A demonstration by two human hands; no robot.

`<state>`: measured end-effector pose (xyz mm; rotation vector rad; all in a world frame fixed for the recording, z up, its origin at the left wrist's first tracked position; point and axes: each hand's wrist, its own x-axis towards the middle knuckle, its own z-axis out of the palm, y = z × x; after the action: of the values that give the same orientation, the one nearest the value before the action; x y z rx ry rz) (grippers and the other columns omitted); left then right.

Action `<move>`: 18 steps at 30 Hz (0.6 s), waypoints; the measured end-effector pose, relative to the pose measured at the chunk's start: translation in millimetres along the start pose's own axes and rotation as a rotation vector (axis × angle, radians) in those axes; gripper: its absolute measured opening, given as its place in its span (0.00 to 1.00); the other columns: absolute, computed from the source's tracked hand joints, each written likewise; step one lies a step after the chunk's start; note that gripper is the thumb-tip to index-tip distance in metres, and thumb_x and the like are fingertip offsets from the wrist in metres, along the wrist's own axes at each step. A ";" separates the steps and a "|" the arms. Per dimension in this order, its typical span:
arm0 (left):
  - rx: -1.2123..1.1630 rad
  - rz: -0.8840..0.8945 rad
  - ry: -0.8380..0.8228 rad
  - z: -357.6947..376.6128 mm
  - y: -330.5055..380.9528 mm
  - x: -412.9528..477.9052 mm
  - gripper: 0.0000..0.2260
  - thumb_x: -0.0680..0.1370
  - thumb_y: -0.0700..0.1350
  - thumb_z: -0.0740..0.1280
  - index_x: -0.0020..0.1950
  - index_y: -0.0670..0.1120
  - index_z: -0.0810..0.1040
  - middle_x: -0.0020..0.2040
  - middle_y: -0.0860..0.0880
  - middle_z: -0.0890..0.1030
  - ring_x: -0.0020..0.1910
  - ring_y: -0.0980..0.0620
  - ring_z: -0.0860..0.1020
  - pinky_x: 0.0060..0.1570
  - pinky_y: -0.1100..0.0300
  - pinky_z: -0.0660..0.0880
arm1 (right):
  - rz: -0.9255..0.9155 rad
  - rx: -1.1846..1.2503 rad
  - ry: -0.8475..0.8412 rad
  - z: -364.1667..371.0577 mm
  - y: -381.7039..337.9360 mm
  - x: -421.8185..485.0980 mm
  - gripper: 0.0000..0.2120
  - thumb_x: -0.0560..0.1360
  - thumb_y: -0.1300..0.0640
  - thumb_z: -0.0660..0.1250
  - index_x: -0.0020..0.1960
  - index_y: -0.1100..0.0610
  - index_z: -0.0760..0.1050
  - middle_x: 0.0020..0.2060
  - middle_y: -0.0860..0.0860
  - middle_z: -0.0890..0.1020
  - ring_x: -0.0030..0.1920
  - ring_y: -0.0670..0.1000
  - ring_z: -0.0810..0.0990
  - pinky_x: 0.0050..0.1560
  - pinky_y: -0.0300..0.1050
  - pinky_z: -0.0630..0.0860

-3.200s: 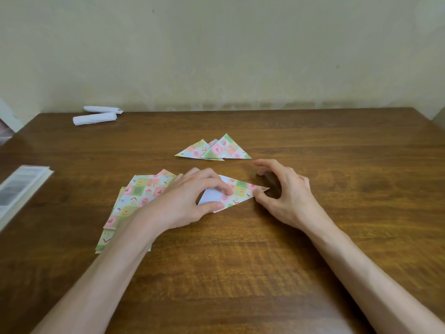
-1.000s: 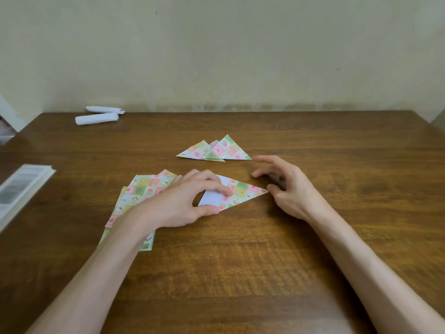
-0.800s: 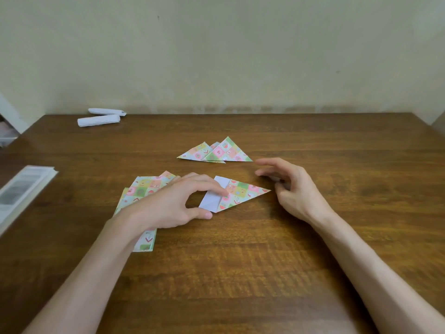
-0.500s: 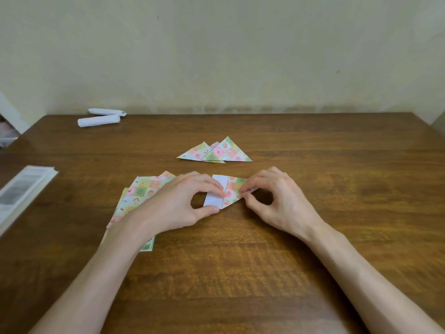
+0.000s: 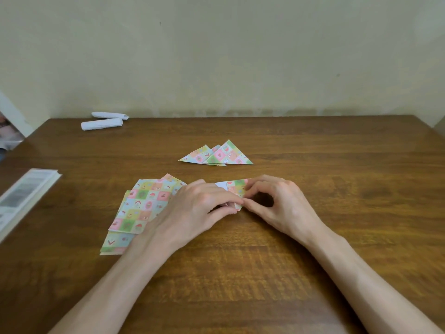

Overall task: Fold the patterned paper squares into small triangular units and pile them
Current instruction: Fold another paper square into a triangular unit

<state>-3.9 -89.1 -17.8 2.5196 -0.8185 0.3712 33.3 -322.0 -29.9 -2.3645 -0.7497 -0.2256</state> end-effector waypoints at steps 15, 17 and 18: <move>-0.190 -0.093 -0.057 -7.2 -3.6 0.3 0.04 0.77 0.51 0.76 0.50 0.59 0.88 0.48 0.65 0.85 0.53 0.63 0.81 0.59 0.55 0.75 | -0.022 0.162 -0.071 0.5 3.5 0.7 0.04 0.74 0.47 0.77 0.45 0.47 0.86 0.57 0.40 0.84 0.65 0.36 0.77 0.68 0.48 0.74; -0.211 -0.084 -0.066 -3.8 0.5 1.1 0.04 0.77 0.50 0.76 0.50 0.58 0.88 0.48 0.64 0.85 0.51 0.63 0.81 0.57 0.56 0.76 | -0.046 0.158 -0.069 1.7 2.8 1.0 0.07 0.73 0.46 0.78 0.45 0.48 0.86 0.57 0.41 0.84 0.67 0.37 0.76 0.70 0.48 0.72; -0.218 -0.082 -0.075 -2.8 1.8 0.9 0.04 0.76 0.50 0.77 0.50 0.58 0.89 0.48 0.64 0.85 0.51 0.63 0.81 0.56 0.58 0.77 | -0.054 0.149 -0.069 2.0 3.3 1.2 0.08 0.72 0.45 0.79 0.45 0.49 0.86 0.57 0.41 0.85 0.68 0.38 0.75 0.71 0.50 0.71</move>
<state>-4.6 -89.4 -14.4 2.3658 -0.7386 0.1520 36.1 -322.4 -32.8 -2.2228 -0.8343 -0.1072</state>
